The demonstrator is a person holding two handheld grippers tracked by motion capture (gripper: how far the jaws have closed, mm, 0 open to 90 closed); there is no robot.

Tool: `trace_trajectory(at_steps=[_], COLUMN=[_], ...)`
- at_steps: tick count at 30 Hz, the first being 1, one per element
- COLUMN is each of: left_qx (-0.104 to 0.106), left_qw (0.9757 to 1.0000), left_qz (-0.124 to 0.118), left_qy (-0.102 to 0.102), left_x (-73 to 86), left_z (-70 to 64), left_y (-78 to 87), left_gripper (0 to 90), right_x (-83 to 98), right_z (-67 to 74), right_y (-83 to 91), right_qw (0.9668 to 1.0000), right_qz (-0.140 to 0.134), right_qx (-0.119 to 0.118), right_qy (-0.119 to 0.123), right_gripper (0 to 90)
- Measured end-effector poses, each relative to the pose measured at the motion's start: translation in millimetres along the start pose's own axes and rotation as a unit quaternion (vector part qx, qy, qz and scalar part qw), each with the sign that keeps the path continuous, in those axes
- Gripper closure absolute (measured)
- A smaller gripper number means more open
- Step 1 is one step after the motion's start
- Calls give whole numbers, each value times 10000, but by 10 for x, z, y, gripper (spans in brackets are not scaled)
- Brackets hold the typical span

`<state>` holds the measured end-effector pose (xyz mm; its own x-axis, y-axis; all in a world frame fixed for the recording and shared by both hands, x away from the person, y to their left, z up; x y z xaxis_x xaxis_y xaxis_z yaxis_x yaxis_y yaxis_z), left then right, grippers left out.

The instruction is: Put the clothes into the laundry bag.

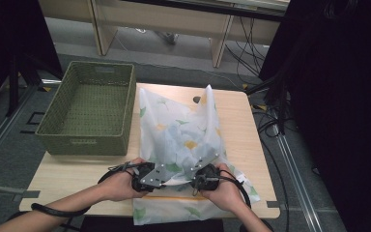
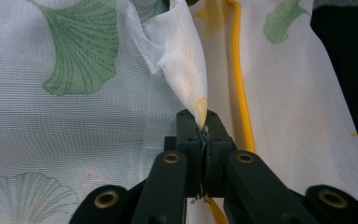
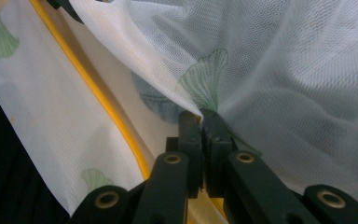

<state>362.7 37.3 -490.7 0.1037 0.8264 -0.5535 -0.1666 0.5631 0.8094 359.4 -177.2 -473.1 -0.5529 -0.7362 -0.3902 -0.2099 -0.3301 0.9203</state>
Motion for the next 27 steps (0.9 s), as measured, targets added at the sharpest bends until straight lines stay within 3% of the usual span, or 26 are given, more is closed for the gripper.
trace_trajectory(at_steps=[1,3,4,6,12,18,19,24,26,27], left_qx=[37,69,71,86,125,-181,-239,-574,-781,-770], left_qw=[10000,9999,9998,9996,9992,9983,9981,9955,9927,9932], left_qz=[42,152,197,270,361,548,550,541,545,605], left_qy=[15,11,31,48,62,81,153,530,746,631], left_x=[2,9,14,21,9,2,10,55,76,83], left_z=[-16,-24,-26,-26,5,130,173,412,487,520], left_y=[-27,-56,-74,-105,-180,-206,-211,-255,-258,-247], left_gripper=[874,874,874,874,875,876,876,877,876,876], right_x=[2,10,19,26,30,-91,-123,-278,-317,-326], right_z=[-15,-6,17,7,-18,-159,-183,-383,-432,-421], right_y=[-25,-63,-75,-117,-186,-268,-284,-341,-351,-340], right_qw=[9999,9998,9996,9993,9988,9991,9990,9995,9991,9980], right_qz=[34,154,259,340,456,390,372,100,25,42], right_qx=[-14,-19,-51,-71,-145,-114,-83,159,196,179], right_qy=[129,115,-22,124,54,-99,-236,-238,-366,-603], right_gripper=[892,892,892,892,891,891,891,890,890,889])
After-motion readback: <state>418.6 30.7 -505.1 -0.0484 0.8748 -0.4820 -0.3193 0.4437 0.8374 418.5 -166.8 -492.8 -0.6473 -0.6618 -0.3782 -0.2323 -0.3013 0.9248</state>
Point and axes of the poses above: each handheld gripper's, and its own axes: y roughly backward along the jaws, x roughly out of its underside, z roughly to its left, the point moved 2 cm from there along -y, roughly forward along the jaws, and after that the axes turned 5 degrees about z, right-handed, at the moved point
